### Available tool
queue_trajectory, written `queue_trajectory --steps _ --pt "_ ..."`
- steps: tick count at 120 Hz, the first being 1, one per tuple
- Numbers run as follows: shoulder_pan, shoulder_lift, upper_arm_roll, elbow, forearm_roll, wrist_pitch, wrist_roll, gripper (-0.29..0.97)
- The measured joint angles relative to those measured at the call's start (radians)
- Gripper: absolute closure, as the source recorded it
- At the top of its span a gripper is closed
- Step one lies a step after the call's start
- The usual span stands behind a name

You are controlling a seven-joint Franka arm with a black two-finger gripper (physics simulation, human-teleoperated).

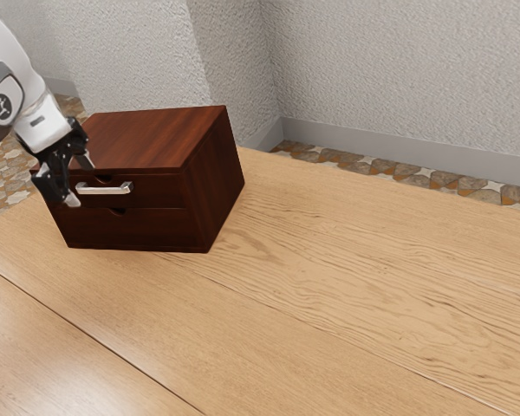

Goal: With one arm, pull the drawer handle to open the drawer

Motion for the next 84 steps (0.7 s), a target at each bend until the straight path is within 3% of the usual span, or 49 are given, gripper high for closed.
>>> queue_trajectory --steps 31,84 --pt "0.036 0.05 0.0 0.001 -0.071 0.125 0.187 0.41" --pt "0.053 0.109 -0.001 0.009 -0.179 0.211 0.405 0.5"
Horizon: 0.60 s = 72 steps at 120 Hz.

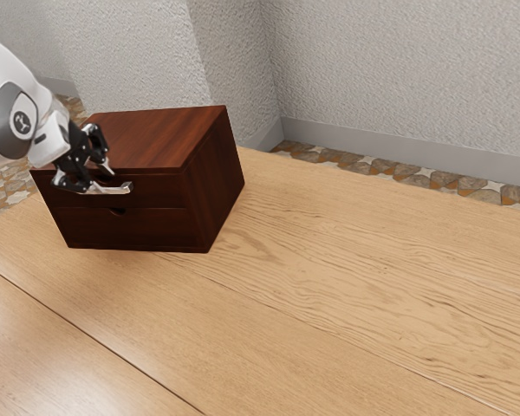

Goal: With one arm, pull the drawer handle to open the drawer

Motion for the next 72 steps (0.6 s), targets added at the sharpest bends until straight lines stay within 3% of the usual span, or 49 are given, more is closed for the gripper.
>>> queue_trajectory --steps 72 --pt "0.039 0.052 -0.002 0.004 -0.021 0.017 0.142 0.52"
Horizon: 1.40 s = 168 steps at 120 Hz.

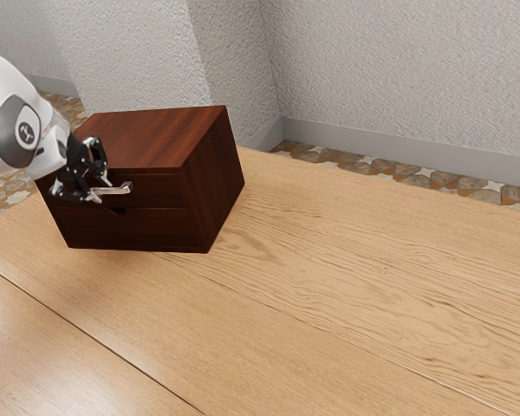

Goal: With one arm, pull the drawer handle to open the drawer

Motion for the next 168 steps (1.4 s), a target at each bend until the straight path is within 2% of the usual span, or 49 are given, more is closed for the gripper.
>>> queue_trajectory --steps 22,60,102,168 --pt "0.011 -0.013 0.003 -0.023 -0.017 0.0 0.016 0.6" --pt "-0.006 -0.168 0.008 -0.2 -0.005 0.004 0.032 0.68" --pt "-0.02 -0.427 0.021 -0.503 0.052 0.136 0.049 0.71" --pt "-0.054 -0.608 0.067 -0.676 0.142 0.186 0.067 0.71"
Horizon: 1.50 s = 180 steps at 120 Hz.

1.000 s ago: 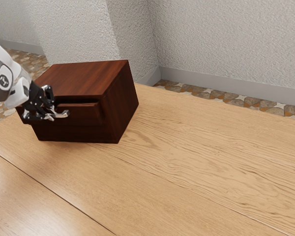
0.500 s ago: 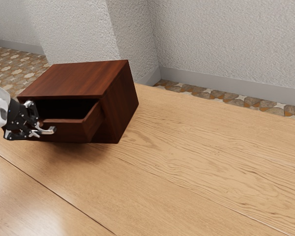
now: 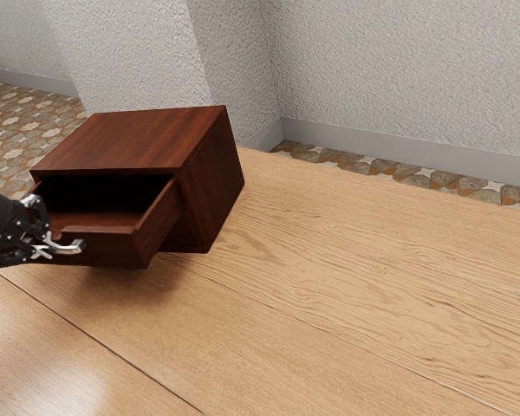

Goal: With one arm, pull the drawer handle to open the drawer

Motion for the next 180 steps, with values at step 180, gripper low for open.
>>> queue_trajectory --steps 180 --pt "-0.04 0.305 -0.14 0.691 0.08 -0.684 -0.131 0.38"
